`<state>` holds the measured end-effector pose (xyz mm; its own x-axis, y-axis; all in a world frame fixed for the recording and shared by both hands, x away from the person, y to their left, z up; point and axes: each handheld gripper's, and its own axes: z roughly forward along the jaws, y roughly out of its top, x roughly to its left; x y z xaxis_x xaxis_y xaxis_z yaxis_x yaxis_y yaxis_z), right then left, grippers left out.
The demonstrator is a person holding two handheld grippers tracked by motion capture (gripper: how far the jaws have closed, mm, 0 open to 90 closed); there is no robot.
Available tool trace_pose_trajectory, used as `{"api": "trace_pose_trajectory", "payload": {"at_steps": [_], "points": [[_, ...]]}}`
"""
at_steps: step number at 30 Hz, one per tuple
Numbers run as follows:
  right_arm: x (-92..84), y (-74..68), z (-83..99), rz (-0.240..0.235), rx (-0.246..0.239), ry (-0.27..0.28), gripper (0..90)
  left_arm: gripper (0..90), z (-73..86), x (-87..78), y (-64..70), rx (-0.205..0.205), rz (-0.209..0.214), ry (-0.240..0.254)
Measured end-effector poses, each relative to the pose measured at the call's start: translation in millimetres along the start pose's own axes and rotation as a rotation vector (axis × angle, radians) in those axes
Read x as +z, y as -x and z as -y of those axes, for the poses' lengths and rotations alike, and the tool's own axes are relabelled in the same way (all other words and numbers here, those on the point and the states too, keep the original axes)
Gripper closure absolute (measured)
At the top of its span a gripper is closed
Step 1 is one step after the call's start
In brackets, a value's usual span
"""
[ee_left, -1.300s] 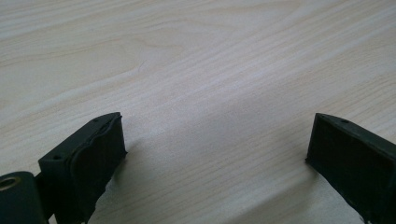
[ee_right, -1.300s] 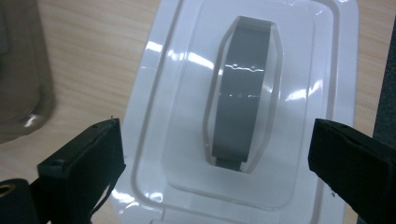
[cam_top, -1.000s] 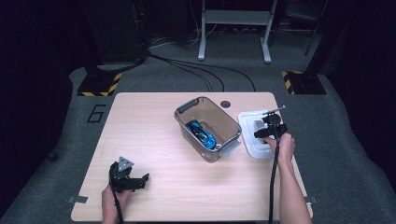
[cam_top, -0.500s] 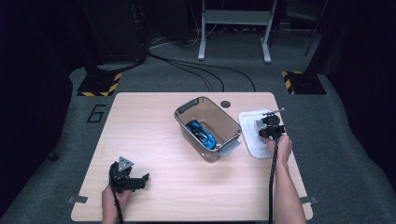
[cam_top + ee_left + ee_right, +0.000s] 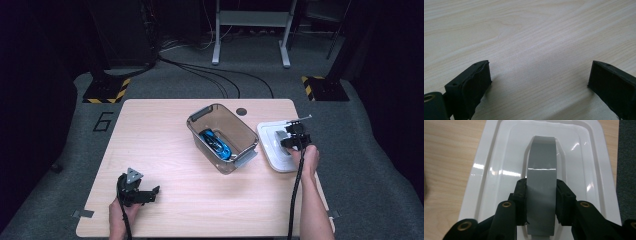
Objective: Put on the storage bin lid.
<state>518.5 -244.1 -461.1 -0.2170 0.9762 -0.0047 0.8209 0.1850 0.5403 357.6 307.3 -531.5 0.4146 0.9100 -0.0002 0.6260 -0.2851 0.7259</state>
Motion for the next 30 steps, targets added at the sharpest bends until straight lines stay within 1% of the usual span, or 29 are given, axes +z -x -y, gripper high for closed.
{"api": "trace_pose_trajectory", "payload": {"at_steps": [3, 4, 5, 7, 12, 15, 17, 20, 21, 22, 23, 24, 29, 30], "points": [[-6.6, 0.0, 0.7, -0.01, -0.003, -0.002, 66.8, 4.2, 0.0, 0.0, 0.0, 0.0, 0.0, 0.0], [-8.6, 0.2, 0.7, -0.009, -0.014, 0.002, 66.8, 4.2, 0.0, 0.0, 0.0, 0.0, 0.0, 0.0], [-11.1, -0.8, 0.7, -0.007, -0.011, 0.0, 66.8, 4.2, 0.0, 0.0, 0.0, 0.0, 0.0, 0.0], [-15.9, -1.7, 0.5, -0.018, -0.025, 0.002, 66.8, 4.2, 0.0, 0.0, 0.0, 0.0, 0.0, 0.0], [-27.3, -5.3, -1.0, -0.014, -0.059, 0.007, 66.8, 4.2, 0.0, 0.0, 0.0, 0.0, 0.0, 0.0], [-33.2, -7.3, -2.2, -0.002, -0.079, 0.01, 66.8, 4.2, 0.0, 0.0, 0.0, 0.0, 0.0, 0.0], [-36.4, -7.9, -2.3, -0.008, -0.085, 0.006, 66.8, 4.2, 0.0, 0.0, 0.0, 0.001, 0.0, -0.001], [-38.8, -8.0, -2.3, -0.003, -0.095, 0.008, 66.8, 4.2, 0.0, 0.0, 0.0, 0.0, 0.0, 0.0], [-40.2, -7.9, -2.5, -0.004, -0.1, -0.001, 66.8, 4.2, 0.0, 0.0, 0.0, 0.001, 0.0, 0.0], [-41.4, -8.6, -2.5, -0.003, -0.095, -0.001, 66.8, 4.2, 0.0, 0.0, 0.0, 0.0, 0.0, 0.0], [-42.2, -7.9, -2.9, -0.002, -0.105, 0.003, 66.8, 4.2, 0.0, 0.0, 0.0, 0.001, 0.0, 0.0], [-43.8, -8.3, -3.2, -0.003, -0.103, -0.001, 66.9, 4.2, 0.0, 0.0, 0.0, 0.001, 0.0, 0.0], [-53.7, -9.9, -7.7, -0.004, -0.109, 0.009, 66.9, 4.2, 0.0, 0.0, 0.0, 0.0, 0.0, 0.0], [-55.8, -10.4, -8.7, -0.01, -0.112, 0.015, 66.9, 4.2, 0.0, 0.0, 0.0, 0.0, 0.0, 0.0]]}}
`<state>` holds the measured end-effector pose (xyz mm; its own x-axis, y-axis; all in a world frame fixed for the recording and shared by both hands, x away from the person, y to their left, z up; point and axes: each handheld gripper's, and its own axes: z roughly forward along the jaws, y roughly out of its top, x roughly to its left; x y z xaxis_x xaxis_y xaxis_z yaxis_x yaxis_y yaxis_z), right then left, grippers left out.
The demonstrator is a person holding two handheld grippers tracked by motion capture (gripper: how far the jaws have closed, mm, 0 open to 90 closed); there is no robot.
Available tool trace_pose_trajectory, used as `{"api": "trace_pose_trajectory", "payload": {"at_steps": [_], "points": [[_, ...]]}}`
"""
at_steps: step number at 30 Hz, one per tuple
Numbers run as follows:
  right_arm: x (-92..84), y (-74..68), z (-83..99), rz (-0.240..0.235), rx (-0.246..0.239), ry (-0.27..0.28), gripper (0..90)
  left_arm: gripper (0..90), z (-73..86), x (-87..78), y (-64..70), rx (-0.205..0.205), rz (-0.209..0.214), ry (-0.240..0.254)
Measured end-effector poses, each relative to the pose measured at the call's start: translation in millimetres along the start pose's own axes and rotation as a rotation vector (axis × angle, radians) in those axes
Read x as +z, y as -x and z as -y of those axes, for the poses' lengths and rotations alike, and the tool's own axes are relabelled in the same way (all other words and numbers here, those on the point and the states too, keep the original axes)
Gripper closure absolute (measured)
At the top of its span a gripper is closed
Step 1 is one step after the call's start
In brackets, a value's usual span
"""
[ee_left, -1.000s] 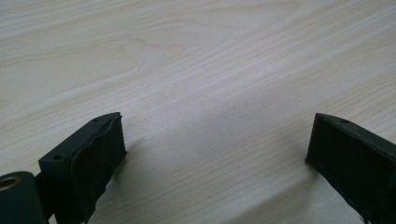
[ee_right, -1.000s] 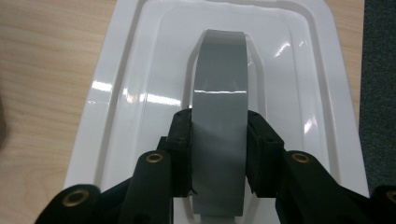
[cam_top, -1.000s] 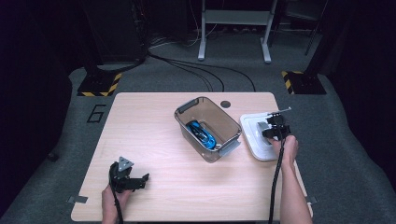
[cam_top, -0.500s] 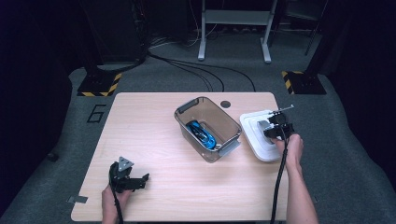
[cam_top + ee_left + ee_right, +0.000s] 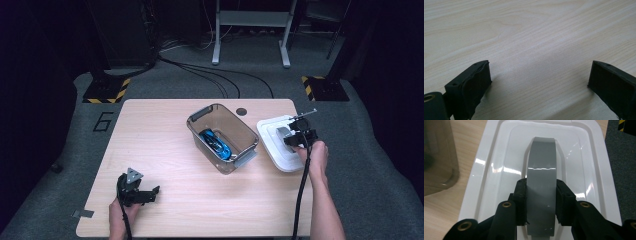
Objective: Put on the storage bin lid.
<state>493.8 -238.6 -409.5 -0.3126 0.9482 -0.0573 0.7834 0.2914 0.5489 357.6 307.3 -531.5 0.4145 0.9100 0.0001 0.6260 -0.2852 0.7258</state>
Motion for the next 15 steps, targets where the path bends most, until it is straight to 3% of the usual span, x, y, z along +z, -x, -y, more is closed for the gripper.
{"api": "trace_pose_trajectory", "payload": {"at_steps": [15], "points": [[-30.7, -6.3, -15.2, 0.023, -0.025, 0.036, 66.9, 4.2, 0.0, 0.0, 0.0, 0.0, 0.0, 0.0]]}}
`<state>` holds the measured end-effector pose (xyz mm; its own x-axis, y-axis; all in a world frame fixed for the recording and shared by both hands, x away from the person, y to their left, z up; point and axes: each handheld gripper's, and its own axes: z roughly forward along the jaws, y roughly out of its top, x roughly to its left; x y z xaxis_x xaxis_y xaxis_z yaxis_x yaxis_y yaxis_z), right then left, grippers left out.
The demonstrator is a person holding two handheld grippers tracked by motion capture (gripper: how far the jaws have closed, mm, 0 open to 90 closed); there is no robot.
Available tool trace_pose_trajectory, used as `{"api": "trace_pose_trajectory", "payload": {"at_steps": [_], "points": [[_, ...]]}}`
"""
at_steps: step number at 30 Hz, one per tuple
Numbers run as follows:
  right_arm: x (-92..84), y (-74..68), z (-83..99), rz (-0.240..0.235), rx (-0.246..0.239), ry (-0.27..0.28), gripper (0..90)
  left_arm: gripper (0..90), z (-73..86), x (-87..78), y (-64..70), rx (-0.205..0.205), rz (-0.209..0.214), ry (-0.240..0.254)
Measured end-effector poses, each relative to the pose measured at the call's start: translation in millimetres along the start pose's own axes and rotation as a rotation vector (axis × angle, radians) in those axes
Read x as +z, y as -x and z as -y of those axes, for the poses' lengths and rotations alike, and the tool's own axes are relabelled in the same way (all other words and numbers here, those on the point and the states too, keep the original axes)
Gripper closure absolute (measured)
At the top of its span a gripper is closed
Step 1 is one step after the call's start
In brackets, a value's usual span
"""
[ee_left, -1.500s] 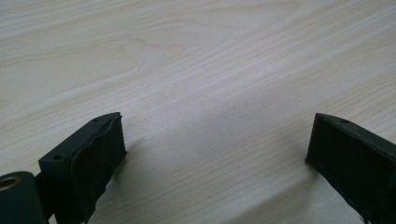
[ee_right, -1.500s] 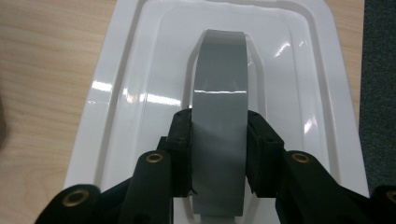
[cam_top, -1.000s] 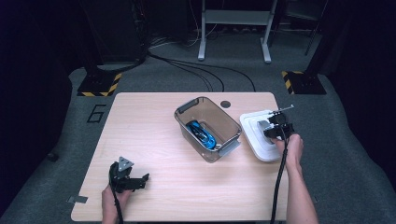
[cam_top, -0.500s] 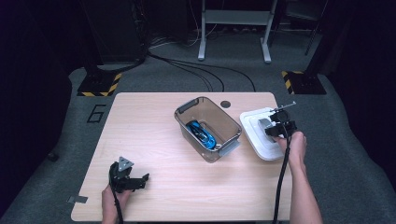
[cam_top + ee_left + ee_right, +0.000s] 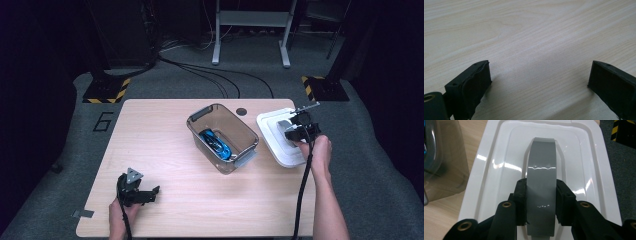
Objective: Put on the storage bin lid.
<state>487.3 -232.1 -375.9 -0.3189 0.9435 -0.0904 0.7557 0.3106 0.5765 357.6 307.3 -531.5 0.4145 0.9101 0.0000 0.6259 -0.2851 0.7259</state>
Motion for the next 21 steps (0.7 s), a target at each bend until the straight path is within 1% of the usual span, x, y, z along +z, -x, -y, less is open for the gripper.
{"api": "trace_pose_trajectory", "payload": {"at_steps": [3, 8, 10, 16, 21], "points": [[-6.5, -1.2, -3.6, 0.004, -0.006, 0.009, 66.8, 4.2, 0.0, 0.0, 0.0, 0.0, 0.0, 0.0], [-16.3, -2.4, -9.7, 0.011, -0.031, 0.024, 66.8, 4.3, 0.0, 0.0, 0.0, 0.0, 0.0, 0.0], [-21.0, -4.4, -13.0, 0.015, -0.032, 0.029, 66.8, 4.2, 0.0, 0.0, 0.1, 0.0, 0.0, 0.0], [-30.2, -9.6, -22.0, 0.026, -0.06, 0.047, 66.8, 4.2, 0.0, 0.0, 0.1, -0.001, 0.0, 0.0], [-37.2, -16.8, -30.0, 0.013, -0.075, 0.056, 66.8, 4.2, 0.0, 0.0, 0.0, 0.001, 0.0, 0.0]]}}
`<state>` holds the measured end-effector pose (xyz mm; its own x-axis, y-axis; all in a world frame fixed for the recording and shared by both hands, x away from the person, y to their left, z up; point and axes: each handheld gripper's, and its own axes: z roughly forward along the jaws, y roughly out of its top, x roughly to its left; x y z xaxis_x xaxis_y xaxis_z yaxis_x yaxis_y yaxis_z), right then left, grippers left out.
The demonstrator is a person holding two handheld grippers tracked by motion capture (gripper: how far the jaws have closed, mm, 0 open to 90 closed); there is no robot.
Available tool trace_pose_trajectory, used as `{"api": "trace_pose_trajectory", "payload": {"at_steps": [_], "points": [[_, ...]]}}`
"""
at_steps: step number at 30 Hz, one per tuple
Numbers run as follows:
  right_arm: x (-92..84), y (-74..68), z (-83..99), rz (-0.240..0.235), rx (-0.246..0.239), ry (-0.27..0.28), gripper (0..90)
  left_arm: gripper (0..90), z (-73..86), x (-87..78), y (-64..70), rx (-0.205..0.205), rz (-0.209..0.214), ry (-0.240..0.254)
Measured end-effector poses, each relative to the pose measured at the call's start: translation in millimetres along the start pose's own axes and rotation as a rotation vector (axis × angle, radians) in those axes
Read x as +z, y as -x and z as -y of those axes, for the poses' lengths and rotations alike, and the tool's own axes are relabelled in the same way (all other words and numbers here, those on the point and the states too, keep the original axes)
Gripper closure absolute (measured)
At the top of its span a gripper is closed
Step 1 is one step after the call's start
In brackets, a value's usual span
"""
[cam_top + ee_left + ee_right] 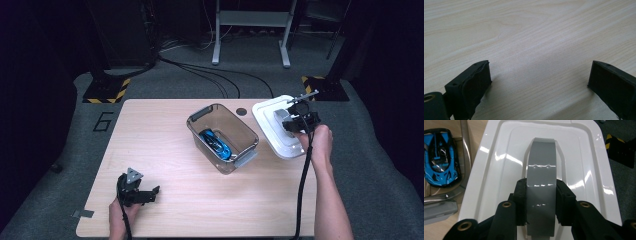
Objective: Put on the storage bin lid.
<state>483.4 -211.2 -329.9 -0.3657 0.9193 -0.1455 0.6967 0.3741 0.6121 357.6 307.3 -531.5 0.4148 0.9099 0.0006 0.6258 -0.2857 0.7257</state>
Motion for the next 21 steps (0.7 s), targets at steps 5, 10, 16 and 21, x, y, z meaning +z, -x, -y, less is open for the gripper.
{"api": "trace_pose_trajectory", "payload": {"at_steps": [5, 10, 16, 21], "points": [[-4.6, -8.1, -8.8, -0.01, -0.015, 0.007, 66.8, 4.2, 0.0, 0.0, 0.0, 0.0, 0.0, 0.0], [-9.3, -15.6, -16.2, -0.022, -0.036, 0.026, 66.8, 4.2, 0.0, 0.0, 0.0, 0.0, 0.0, 0.0], [-14.6, -29.5, -26.7, -0.04, -0.059, 0.049, 66.8, 4.2, 0.0, 0.0, 0.0, -0.001, 0.0, 0.0], [-18.1, -42.7, -35.8, -0.051, -0.092, 0.06, 66.8, 4.2, 0.0, 0.0, 0.0, -0.001, 0.0, 0.0]]}}
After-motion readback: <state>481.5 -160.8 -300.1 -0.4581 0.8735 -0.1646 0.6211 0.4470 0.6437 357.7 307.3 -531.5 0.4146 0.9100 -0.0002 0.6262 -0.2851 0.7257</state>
